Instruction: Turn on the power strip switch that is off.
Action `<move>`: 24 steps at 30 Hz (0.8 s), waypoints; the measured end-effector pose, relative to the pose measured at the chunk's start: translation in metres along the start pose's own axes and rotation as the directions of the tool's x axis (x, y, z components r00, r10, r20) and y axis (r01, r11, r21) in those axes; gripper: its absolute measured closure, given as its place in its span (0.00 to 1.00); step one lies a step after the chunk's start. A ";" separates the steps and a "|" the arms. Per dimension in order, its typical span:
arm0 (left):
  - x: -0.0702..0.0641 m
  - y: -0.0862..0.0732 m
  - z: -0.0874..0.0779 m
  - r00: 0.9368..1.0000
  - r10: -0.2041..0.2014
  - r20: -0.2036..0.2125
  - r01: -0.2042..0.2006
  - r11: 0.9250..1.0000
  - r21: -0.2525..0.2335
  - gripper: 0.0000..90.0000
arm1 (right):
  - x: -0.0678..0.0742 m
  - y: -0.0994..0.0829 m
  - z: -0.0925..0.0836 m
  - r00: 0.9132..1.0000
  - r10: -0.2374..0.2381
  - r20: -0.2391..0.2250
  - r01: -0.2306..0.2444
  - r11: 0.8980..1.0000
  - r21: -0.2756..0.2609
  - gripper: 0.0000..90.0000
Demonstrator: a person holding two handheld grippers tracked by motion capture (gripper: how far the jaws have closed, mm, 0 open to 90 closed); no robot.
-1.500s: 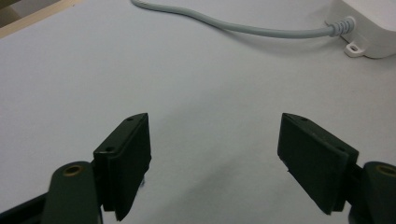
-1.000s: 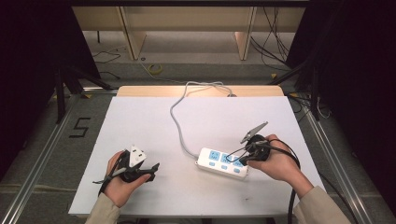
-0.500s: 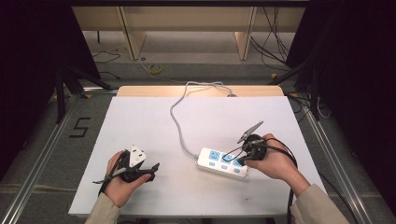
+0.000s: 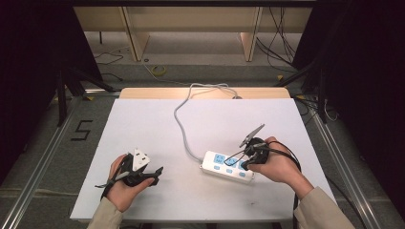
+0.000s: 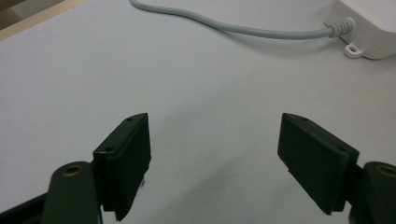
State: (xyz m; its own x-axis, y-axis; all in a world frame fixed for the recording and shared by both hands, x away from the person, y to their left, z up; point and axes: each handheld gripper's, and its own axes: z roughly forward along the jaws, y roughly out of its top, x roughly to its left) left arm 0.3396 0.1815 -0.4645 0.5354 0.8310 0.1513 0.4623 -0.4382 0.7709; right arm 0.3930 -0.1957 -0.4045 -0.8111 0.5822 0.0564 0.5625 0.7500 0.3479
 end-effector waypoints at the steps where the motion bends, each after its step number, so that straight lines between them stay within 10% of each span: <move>1: 0.000 0.000 0.000 1.000 0.000 0.000 0.000 1.000 0.000 0.28 | 0.000 0.001 0.001 1.000 0.001 0.000 -0.001 1.000 0.006 1.00; 24: -0.001 0.001 0.000 1.000 0.005 -0.002 -0.005 1.000 -0.007 0.28 | 0.001 0.004 0.015 1.000 -0.007 -0.014 0.008 0.998 0.062 1.00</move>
State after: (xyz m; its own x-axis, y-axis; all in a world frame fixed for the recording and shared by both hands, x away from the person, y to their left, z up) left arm 0.3390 0.1803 -0.4638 0.5362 0.8295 0.1565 0.4547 -0.4400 0.7744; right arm 0.3966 -0.1874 -0.4174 -0.8173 0.5723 0.0669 0.5649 0.7727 0.2895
